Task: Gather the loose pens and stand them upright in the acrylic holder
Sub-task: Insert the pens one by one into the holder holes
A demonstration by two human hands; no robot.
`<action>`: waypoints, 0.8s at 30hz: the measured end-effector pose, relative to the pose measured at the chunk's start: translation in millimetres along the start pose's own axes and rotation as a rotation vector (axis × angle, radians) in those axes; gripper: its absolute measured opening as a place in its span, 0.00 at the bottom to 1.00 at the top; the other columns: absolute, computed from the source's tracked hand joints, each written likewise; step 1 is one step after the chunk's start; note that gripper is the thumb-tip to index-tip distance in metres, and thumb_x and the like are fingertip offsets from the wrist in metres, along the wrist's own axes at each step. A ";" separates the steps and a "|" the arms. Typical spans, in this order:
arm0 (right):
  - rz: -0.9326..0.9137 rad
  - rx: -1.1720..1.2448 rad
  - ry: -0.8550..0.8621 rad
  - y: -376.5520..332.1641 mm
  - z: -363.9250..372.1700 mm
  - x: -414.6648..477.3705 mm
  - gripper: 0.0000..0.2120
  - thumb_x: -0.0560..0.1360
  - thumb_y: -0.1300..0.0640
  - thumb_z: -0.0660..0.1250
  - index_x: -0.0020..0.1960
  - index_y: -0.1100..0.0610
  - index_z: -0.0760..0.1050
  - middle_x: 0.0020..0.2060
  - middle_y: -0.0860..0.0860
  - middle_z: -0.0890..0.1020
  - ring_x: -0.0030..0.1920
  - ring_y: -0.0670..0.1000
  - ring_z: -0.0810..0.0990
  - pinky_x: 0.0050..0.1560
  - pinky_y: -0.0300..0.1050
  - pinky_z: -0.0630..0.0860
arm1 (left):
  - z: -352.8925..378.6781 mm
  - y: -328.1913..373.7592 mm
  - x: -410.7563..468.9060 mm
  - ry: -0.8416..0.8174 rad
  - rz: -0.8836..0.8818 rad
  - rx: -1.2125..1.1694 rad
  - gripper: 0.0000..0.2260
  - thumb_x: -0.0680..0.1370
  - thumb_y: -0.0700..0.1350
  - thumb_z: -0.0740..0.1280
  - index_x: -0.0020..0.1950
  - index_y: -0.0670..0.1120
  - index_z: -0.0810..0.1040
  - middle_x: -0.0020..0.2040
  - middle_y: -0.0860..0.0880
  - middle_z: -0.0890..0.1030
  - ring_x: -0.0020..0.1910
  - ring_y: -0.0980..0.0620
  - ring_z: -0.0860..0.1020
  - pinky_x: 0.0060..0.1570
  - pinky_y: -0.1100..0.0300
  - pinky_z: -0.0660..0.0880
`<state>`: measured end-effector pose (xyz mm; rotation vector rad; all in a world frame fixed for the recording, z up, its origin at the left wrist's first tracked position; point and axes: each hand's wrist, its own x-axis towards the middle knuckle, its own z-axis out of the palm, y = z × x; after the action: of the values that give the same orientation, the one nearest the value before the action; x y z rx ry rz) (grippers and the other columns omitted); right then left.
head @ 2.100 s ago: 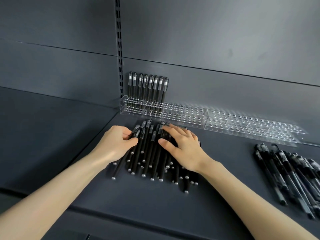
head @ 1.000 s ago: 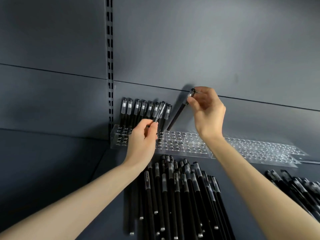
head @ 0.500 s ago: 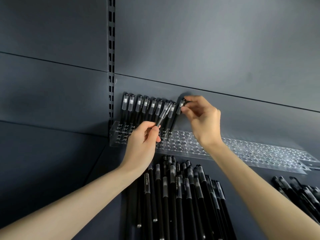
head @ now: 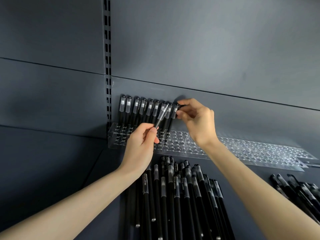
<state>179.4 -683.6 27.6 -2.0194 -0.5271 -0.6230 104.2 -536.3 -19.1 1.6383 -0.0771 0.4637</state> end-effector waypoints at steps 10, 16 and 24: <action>0.115 0.346 -0.030 -19.4 -11.3 -23.7 0.06 0.74 0.59 0.70 0.50 0.54 0.78 0.38 0.47 0.84 0.43 0.49 0.83 0.50 0.42 0.79 | 3.4 2.6 -5.7 -0.081 -0.013 -0.061 0.06 0.80 0.41 0.61 0.55 0.45 0.76 0.37 0.51 0.77 0.31 0.60 0.72 0.30 0.67 0.69; 0.107 0.475 -0.088 -18.8 -14.1 -26.8 0.12 0.73 0.69 0.68 0.51 0.55 0.74 0.32 0.49 0.83 0.36 0.50 0.83 0.46 0.49 0.81 | 6.1 5.8 -8.7 -0.163 0.043 -0.002 0.05 0.78 0.41 0.65 0.52 0.48 0.78 0.42 0.51 0.81 0.39 0.58 0.79 0.41 0.65 0.77; -0.061 0.235 0.216 -22.5 -37.3 -4.3 0.14 0.75 0.66 0.67 0.49 0.47 0.73 0.36 0.47 0.82 0.40 0.50 0.83 0.49 0.50 0.80 | -1.1 -14.0 0.2 -0.139 0.491 0.873 0.21 0.79 0.55 0.53 0.64 0.47 0.76 0.59 0.50 0.74 0.60 0.52 0.68 0.62 0.55 0.62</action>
<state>154.7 -705.8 56.1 -1.6980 -0.5081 -0.7684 108.6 -533.4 -32.1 2.5236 -0.4365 0.8293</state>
